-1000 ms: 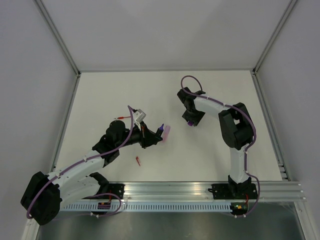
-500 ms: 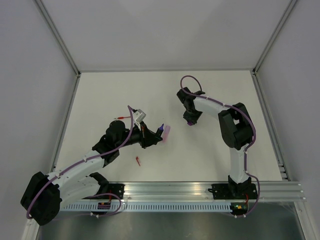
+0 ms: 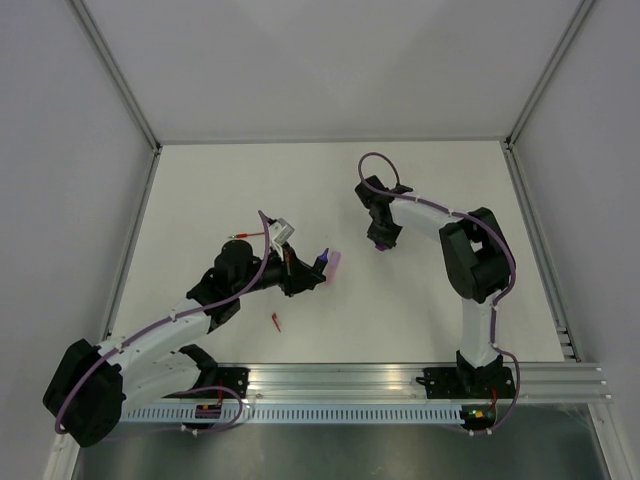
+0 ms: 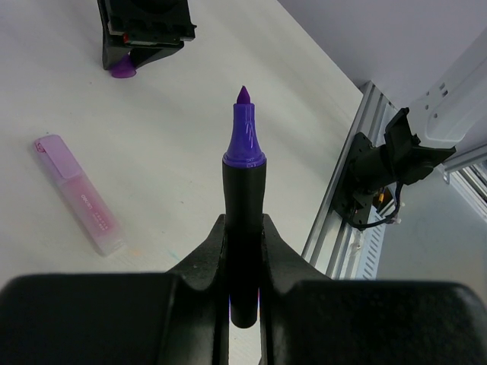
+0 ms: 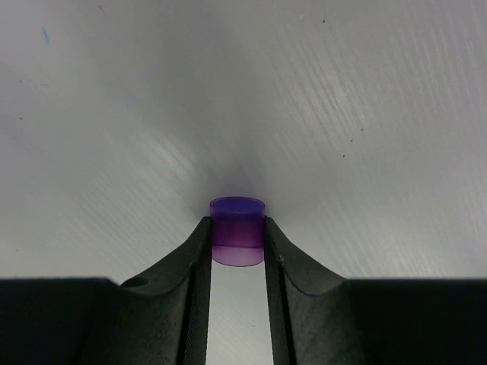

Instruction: Insert the pens into the pen caps

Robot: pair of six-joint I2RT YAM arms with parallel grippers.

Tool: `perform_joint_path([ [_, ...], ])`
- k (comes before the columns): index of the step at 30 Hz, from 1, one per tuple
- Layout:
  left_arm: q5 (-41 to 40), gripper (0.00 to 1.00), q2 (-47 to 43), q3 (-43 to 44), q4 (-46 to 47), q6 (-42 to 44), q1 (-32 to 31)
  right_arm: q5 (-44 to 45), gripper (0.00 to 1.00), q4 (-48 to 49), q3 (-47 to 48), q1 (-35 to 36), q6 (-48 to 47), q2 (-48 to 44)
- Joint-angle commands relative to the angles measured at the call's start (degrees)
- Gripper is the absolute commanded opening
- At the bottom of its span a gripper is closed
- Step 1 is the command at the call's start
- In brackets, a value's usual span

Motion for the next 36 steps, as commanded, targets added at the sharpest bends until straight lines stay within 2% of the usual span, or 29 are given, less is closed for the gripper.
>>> perform_joint_path([
  [1,-0.38,0.02,0.99,2.61,2.38,2.73,-0.56,1.4,0.0,1.56,-2.52,0.09,-5.13,-1.93],
  [10,-0.2,0.02,2.22,2.7,3.17,2.29,-0.65,2.01,0.0,12.01,-11.21,0.36,-17.53,-11.16],
  [18,-1.7,0.02,2.93,2.43,3.26,2.21,-0.56,-4.47,0.0,21.14,-16.23,0.45,-22.37,-16.43],
  [27,-0.64,0.02,3.55,1.56,6.68,-1.48,-0.56,-8.09,0.0,31.16,-23.52,2.64,-20.61,-29.87],
  [36,-1.43,0.02,1.35,0.06,8.79,-4.39,-0.56,-7.31,0.0,42.34,-32.22,10.54,-14.91,-44.38],
])
